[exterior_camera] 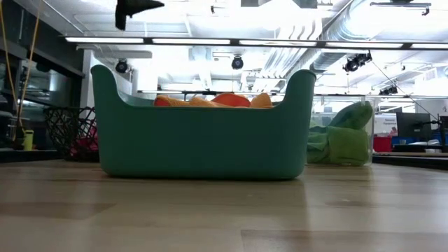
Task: Sort microfiber towel by color & place in baskets
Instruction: Return to Home Position
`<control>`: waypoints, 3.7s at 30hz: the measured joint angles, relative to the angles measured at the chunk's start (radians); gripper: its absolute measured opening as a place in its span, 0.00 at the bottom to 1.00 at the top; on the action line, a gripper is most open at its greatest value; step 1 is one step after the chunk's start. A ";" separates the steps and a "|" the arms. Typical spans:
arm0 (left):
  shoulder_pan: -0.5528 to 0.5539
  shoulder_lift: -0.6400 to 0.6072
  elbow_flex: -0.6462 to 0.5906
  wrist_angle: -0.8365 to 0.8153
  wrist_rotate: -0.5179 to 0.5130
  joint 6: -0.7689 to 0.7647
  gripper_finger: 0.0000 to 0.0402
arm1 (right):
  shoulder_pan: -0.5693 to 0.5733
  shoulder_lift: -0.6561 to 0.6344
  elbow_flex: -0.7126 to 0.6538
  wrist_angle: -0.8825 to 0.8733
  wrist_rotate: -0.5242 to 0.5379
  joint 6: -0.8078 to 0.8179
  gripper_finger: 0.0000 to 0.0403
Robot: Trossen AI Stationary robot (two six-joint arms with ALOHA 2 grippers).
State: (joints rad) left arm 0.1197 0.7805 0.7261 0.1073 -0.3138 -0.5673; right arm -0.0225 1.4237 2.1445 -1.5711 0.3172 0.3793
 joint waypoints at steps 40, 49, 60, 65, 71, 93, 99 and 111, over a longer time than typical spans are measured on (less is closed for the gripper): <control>-0.155 0.098 0.000 0.273 -0.063 0.240 0.54 | 0.284 -1.006 -1.750 1.335 -0.006 0.652 0.81; -0.155 0.092 -0.011 0.198 0.018 0.230 0.54 | 0.284 -0.910 -1.746 1.490 -0.009 0.563 0.81; -0.155 0.037 -0.125 0.213 0.034 0.127 0.50 | 0.284 -0.880 -1.733 1.495 -0.004 0.554 0.81; -0.155 0.021 -0.174 0.270 0.035 0.106 0.49 | 0.284 -0.881 -1.733 1.494 -0.003 0.519 0.81; -0.155 0.017 -0.216 0.317 0.035 0.085 0.47 | 0.284 -0.881 -1.733 1.494 -0.003 0.510 0.81; -0.231 0.018 -0.453 0.665 -0.015 0.116 0.18 | 0.284 -0.881 -1.733 1.492 -0.033 0.468 0.81; -0.247 0.018 -0.552 0.812 -0.015 0.155 0.01 | 0.284 -0.881 -1.732 1.493 -0.040 0.481 0.81; -0.244 0.018 -0.714 1.005 -0.061 0.229 0.00 | 0.284 -0.881 -1.732 1.492 -0.040 0.484 0.81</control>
State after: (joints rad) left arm -0.1247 0.7982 0.0122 1.1123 -0.3748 -0.3382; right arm 0.2619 0.5426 0.4122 -0.0788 0.2771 0.8631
